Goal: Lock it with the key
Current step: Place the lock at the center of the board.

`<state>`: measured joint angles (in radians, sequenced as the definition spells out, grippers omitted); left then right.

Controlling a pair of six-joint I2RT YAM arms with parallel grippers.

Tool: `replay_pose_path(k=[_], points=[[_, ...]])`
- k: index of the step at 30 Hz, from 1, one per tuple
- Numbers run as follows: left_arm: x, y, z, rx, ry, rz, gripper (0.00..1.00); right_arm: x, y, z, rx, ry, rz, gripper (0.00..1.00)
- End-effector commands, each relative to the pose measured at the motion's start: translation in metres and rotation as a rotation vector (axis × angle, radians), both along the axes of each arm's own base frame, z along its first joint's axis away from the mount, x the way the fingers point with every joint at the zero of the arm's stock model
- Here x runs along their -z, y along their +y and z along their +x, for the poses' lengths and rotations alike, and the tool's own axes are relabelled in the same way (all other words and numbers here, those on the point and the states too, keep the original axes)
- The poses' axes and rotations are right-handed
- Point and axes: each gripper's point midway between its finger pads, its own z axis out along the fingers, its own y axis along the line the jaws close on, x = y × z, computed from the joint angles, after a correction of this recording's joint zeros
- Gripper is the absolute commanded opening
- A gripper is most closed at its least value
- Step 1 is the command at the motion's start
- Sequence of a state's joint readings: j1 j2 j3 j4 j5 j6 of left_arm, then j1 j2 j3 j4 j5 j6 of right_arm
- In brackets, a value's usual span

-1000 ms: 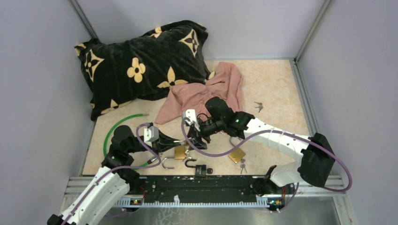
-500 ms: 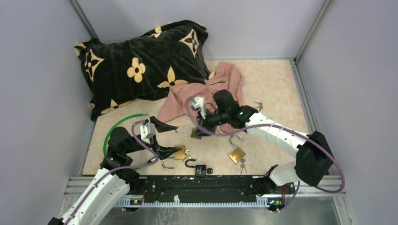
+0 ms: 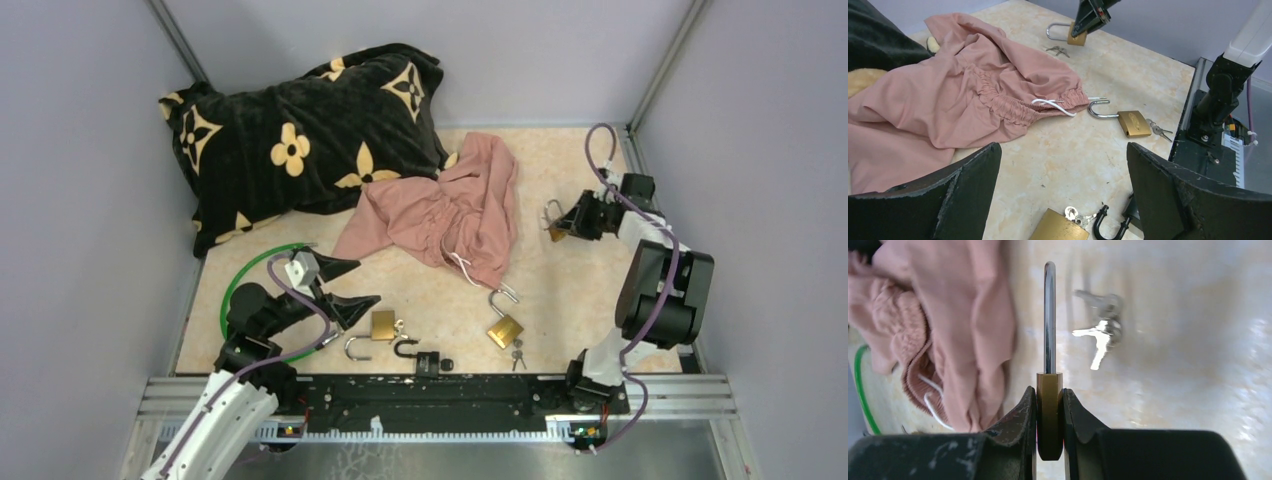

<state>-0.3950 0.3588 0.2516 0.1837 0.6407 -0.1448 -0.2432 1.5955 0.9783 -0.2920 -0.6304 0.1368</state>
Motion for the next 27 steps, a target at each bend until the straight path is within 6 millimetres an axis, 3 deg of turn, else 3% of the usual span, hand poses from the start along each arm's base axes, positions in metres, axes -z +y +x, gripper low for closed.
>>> replay_pose_path(k=[1,4,14,17,22,27], points=[[-0.011,0.006,0.004,-0.044,-0.027,-0.044,0.99,-0.011,-0.037,0.022,0.122,-0.025,0.047,0.0],[-0.009,0.006,0.004,-0.048,-0.027,-0.042,0.99,0.002,-0.053,0.023,0.156,0.016,0.03,0.0],[-0.009,0.007,0.004,-0.051,-0.028,-0.046,0.99,0.026,-0.076,0.024,0.216,0.08,0.022,0.0],[-0.01,0.007,0.004,-0.049,-0.028,-0.052,0.99,0.04,-0.079,0.018,0.218,0.135,0.005,0.17],[-0.01,0.007,0.004,-0.046,-0.028,-0.051,0.99,0.045,-0.091,0.016,0.249,0.156,-0.063,0.43],[-0.01,0.007,0.003,-0.043,-0.029,-0.052,0.99,0.048,-0.116,0.02,0.273,0.225,-0.18,0.5]])
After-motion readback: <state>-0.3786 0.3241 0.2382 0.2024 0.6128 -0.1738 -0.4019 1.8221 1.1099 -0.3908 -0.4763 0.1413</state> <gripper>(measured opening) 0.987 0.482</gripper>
